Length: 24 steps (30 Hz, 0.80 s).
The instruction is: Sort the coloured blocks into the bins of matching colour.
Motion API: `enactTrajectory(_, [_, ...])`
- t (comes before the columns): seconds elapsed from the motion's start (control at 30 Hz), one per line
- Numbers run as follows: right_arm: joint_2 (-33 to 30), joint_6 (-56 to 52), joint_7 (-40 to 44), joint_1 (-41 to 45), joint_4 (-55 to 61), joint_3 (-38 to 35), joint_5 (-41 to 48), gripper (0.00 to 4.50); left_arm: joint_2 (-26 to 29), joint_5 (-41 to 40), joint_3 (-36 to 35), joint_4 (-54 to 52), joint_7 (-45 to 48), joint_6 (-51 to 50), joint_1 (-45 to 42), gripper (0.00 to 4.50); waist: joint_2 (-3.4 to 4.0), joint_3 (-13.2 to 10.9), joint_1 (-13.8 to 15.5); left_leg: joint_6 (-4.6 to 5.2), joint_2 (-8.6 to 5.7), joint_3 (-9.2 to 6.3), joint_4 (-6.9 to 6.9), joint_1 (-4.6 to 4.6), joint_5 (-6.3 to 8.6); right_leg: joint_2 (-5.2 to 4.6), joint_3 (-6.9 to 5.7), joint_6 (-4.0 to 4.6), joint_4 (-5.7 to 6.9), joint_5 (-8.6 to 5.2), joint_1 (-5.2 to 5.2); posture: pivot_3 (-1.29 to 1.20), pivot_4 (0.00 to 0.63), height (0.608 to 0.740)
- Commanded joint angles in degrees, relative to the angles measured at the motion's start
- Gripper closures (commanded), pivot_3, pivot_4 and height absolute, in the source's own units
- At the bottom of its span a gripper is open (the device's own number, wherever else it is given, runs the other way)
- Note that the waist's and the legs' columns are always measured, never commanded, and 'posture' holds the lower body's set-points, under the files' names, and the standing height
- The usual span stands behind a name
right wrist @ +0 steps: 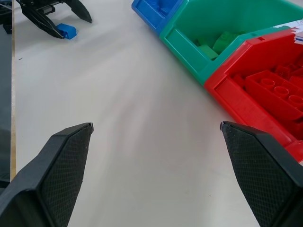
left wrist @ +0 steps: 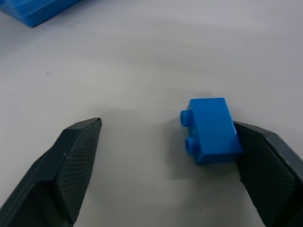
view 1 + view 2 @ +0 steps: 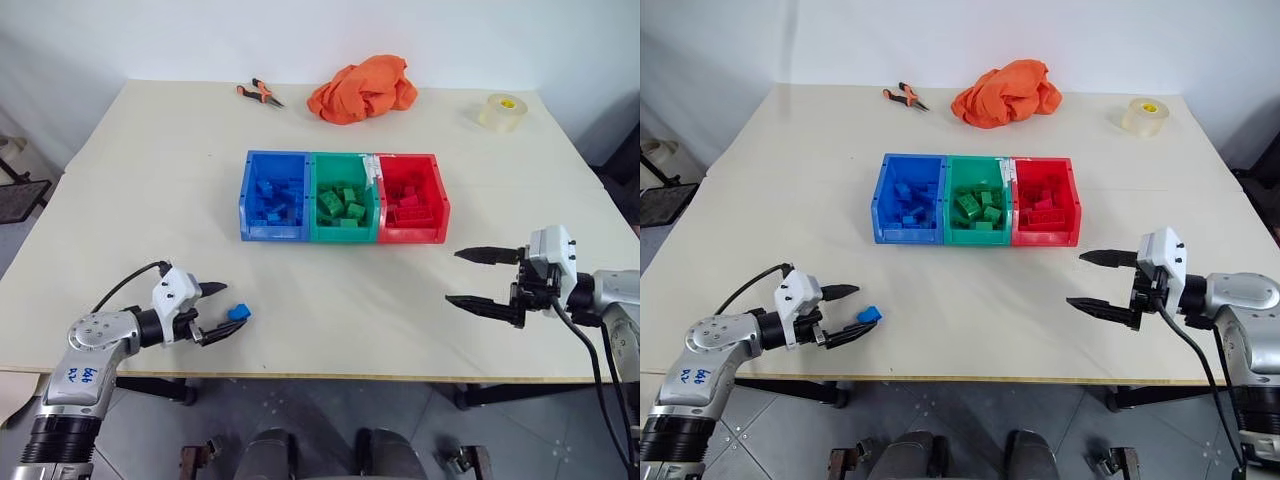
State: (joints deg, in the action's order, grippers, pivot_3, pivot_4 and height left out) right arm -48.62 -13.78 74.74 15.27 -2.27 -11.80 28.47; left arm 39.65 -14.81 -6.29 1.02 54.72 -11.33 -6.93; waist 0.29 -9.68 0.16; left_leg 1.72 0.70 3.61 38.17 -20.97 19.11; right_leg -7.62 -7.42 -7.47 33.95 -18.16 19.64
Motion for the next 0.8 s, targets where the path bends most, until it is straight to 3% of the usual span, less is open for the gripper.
enactTrajectory(0.03, [-1.06, 0.15, -0.48, -0.04, 1.77, -2.30, 1.14, 0.00, 0.31, 1.00, 1.86, 0.93, 0.89, 0.75, 0.08, 1.23, 0.02, 0.01, 0.02, 0.00, -0.01, 0.00, 0.00, 0.01, 0.00, 0.00, 0.00, 0.00, 0.00, 0.00, -0.01, 0.00, 0.150, 0.740])
enactTrajectory(0.27, [-0.90, 0.53, -1.16, -0.15, 1.90, -2.41, 1.13, 0.00, 0.03, 0.34, 2.36, 1.04, 0.71, -0.33, -3.08, 3.47, 0.02, 0.01, 0.02, 0.00, 0.00, -0.01, 0.00, 0.01, 0.00, 0.00, 0.00, 0.00, 0.00, 0.00, -0.01, 0.00, 0.150, 0.740])
enactTrajectory(0.4, [-0.71, 0.91, -1.57, -0.30, 1.93, -2.53, 1.07, 0.00, -1.39, -0.10, 2.12, 2.07, -0.87, -0.18, -8.71, 3.56, 0.01, 0.01, 0.58, 0.02, -0.01, -0.02, 0.05, -0.04, -0.01, 0.02, -0.04, 0.00, 0.00, 0.00, 0.00, 0.00, 0.150, 0.740])
enactTrajectory(0.47, [-0.43, 1.27, -2.09, -0.41, 2.08, -2.62, 1.00, 0.00, -3.43, -0.09, 2.12, 4.97, -3.19, -0.81, -15.74, 3.56, 0.01, 0.01, 1.10, 0.02, -0.02, -0.02, 0.06, -0.05, -0.01, 0.02, -0.05, -0.02, 0.00, 0.01, 0.00, 0.00, 0.150, 0.740])
enactTrajectory(0.63, [0.30, 1.51, -3.67, -1.76, 3.59, -3.47, 1.32, 0.00, -9.74, 5.16, 3.88, 25.69, -9.44, 6.72, -36.37, 3.56, -0.09, 0.05, 1.81, 0.09, -0.16, -0.03, 0.16, -0.13, -0.04, 0.04, -0.14, -0.16, 0.02, 0.08, 0.00, 0.00, 0.150, 0.740])
enactTrajectory(0.8, [0.62, 1.25, -5.23, -4.56, 6.01, -4.93, 1.86, 0.00, -14.01, 8.14, 4.97, 44.92, -9.68, 16.46, -48.59, 3.56, -0.15, 0.03, 1.49, 0.13, -0.25, 0.09, 0.04, -0.12, -0.02, 0.04, -0.21, -0.22, 0.00, 0.12, 0.06, 0.00, 0.150, 0.740])
